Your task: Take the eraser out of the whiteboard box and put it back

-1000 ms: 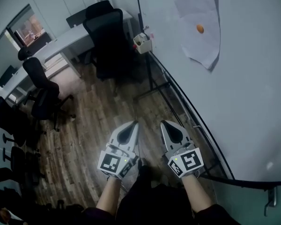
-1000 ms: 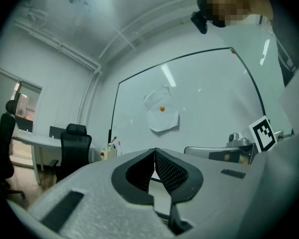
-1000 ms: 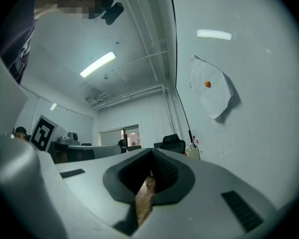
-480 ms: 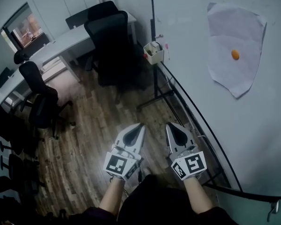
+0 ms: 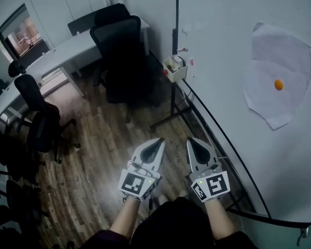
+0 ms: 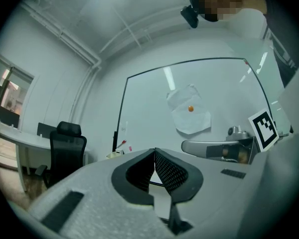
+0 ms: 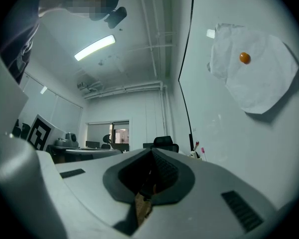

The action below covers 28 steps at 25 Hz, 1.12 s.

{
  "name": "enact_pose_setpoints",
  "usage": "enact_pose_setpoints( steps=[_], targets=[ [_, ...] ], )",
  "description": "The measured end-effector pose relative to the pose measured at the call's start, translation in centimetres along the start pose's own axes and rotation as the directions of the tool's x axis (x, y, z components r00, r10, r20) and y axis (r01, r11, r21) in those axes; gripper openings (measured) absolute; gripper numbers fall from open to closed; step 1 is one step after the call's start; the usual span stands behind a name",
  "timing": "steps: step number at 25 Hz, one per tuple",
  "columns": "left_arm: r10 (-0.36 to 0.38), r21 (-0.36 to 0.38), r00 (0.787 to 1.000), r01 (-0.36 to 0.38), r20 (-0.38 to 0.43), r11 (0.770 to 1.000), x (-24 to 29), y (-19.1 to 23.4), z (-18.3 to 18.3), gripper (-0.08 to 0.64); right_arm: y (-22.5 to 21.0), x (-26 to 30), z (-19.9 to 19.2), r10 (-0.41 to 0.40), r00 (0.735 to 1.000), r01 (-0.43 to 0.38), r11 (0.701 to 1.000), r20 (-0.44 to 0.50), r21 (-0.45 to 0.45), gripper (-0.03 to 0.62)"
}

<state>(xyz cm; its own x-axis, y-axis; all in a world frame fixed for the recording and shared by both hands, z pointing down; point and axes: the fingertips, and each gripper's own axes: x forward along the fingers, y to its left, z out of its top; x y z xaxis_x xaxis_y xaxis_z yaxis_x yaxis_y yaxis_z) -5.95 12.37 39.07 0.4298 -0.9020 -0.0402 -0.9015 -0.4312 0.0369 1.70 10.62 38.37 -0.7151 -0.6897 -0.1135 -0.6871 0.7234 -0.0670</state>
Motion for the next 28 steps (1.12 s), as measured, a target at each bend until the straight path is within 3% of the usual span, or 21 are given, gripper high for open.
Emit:
enact_pose_setpoints(
  steps=[16,28],
  targets=[
    [-0.023,0.02,1.0,0.023,-0.004,1.0,13.5,7.0,-0.5,0.005,-10.3,10.1,-1.0,-0.023,0.999,0.022,1.0,0.024,0.013,0.002],
    [-0.016,0.022,1.0,0.016,-0.015,1.0,19.0,11.0,-0.2,0.005,-13.4,15.8,-1.6,-0.006,1.0,0.006,1.0,0.018,0.03,0.002]
  ],
)
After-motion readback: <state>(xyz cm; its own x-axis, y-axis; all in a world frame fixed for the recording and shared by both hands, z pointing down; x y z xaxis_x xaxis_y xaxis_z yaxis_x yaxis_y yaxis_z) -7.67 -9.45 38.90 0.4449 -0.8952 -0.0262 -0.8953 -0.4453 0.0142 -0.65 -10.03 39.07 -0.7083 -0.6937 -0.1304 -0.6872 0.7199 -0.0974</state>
